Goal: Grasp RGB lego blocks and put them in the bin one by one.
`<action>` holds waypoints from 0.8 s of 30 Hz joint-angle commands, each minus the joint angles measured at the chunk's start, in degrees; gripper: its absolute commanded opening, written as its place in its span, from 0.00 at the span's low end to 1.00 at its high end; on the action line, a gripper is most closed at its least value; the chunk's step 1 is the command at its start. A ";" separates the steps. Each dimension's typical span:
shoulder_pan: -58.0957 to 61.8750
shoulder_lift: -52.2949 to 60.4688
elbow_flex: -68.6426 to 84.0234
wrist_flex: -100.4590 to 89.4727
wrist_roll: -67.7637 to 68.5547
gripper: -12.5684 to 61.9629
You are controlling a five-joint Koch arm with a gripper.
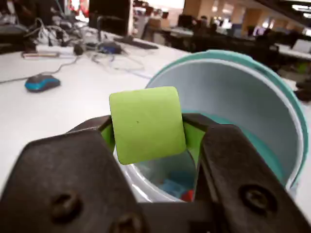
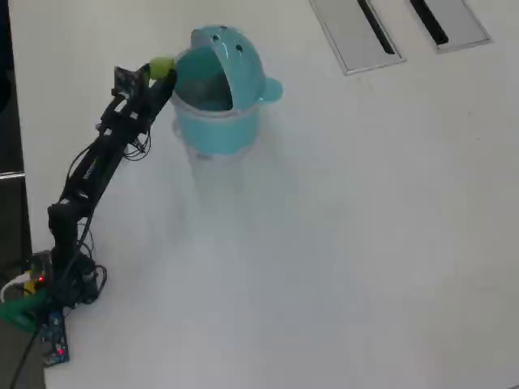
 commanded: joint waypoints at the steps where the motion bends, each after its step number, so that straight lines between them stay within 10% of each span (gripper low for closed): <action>1: 0.88 0.53 -8.35 -5.27 0.09 0.37; 24: 3.52 -6.06 -11.51 -11.43 0.35 0.54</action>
